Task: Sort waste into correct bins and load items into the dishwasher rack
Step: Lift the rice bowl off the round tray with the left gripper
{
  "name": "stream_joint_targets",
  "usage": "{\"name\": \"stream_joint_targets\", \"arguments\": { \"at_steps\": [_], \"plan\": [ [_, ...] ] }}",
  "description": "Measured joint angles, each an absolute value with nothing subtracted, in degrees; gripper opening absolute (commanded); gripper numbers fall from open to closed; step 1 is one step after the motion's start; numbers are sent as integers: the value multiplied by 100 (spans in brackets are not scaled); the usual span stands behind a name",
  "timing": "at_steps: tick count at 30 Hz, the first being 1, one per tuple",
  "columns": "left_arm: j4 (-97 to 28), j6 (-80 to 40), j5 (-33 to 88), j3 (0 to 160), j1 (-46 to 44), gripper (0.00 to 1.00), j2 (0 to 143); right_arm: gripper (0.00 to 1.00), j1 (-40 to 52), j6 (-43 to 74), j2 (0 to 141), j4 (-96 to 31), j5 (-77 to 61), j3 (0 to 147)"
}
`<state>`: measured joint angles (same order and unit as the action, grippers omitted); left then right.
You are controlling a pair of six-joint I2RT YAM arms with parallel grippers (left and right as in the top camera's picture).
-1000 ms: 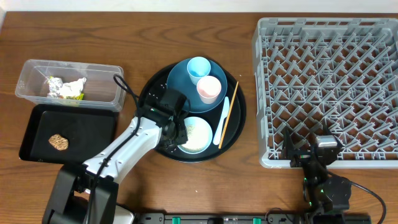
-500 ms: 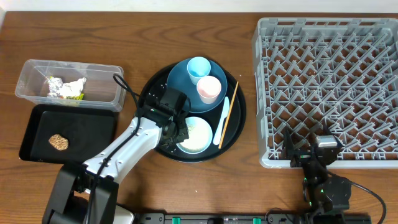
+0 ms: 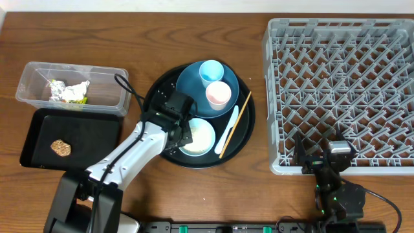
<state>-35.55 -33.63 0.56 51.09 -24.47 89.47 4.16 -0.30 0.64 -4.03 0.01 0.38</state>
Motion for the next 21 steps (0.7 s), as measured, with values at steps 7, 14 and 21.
{"name": "stream_joint_targets", "arguments": {
  "at_steps": [7, 14, 21],
  "plan": [
    [-3555, -3299, -40, 5111, -2200, 9, 8947, 99, 416, -30, 64, -403, 1, 38],
    [-3557, -3033, -45, 5124, -1905, 9, 8947, 99, 416, -27, 64, -403, 1, 38],
    [-3553, -2685, -45, 5216, -1651, 9, 8947, 99, 416, -27, 64, -403, 1, 38]
  ]
}}
